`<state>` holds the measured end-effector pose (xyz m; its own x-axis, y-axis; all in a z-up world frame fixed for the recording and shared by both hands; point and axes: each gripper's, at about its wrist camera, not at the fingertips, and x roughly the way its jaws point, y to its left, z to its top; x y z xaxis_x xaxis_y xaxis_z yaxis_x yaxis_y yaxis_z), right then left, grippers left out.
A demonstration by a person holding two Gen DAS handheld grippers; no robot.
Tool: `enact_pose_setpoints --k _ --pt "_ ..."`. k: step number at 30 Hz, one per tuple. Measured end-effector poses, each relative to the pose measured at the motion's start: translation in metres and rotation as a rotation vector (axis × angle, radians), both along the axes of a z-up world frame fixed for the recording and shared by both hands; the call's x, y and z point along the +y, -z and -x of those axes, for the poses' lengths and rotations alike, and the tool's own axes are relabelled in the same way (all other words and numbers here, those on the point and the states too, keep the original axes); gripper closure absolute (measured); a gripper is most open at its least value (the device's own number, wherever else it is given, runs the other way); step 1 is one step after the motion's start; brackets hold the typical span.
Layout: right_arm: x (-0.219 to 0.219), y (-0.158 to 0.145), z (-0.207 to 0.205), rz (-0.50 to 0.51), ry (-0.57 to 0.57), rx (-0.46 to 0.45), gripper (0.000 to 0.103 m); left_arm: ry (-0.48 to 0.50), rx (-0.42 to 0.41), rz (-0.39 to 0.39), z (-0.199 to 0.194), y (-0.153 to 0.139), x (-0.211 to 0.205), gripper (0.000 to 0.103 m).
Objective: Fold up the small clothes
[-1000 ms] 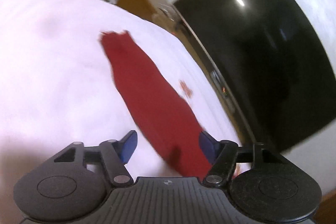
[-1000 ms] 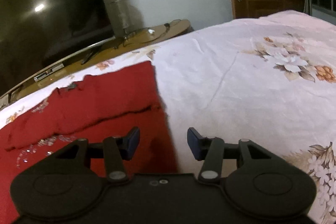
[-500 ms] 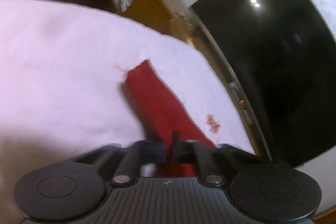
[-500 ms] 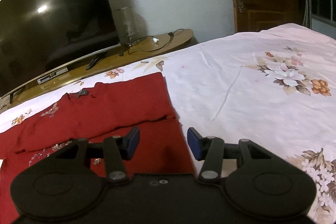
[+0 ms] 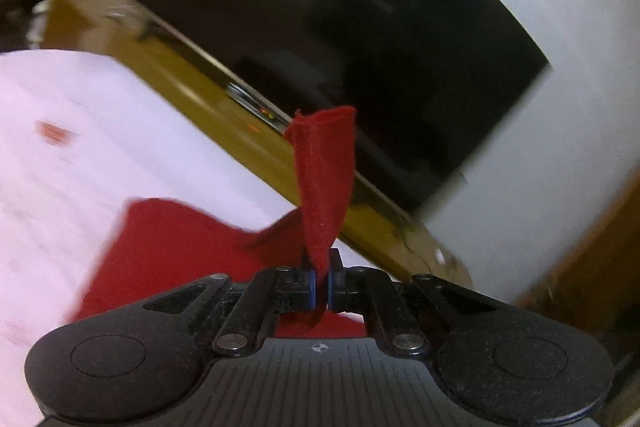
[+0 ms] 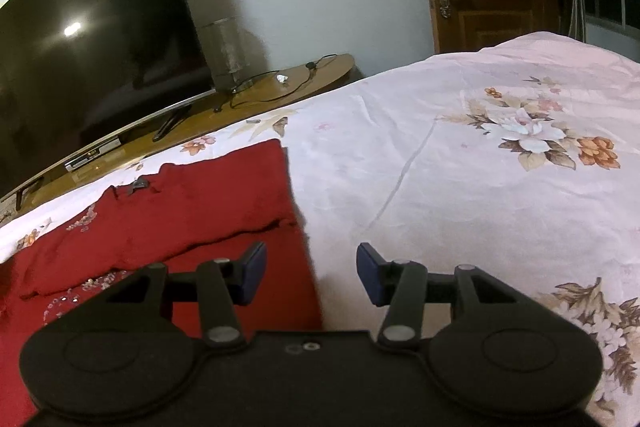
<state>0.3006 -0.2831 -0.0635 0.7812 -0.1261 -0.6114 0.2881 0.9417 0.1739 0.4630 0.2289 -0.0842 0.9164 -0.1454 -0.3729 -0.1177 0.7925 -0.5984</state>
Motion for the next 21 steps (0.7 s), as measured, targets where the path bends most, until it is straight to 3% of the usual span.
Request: enact_pose_setpoints --k 8,21 --pt "-0.051 -0.001 0.011 -0.014 0.086 -0.014 0.054 0.186 0.056 -0.103 -0.022 0.009 -0.128 0.098" --pt "-0.1 0.007 0.034 -0.022 0.141 0.023 0.054 0.363 0.193 -0.313 -0.029 0.035 -0.261 0.098"
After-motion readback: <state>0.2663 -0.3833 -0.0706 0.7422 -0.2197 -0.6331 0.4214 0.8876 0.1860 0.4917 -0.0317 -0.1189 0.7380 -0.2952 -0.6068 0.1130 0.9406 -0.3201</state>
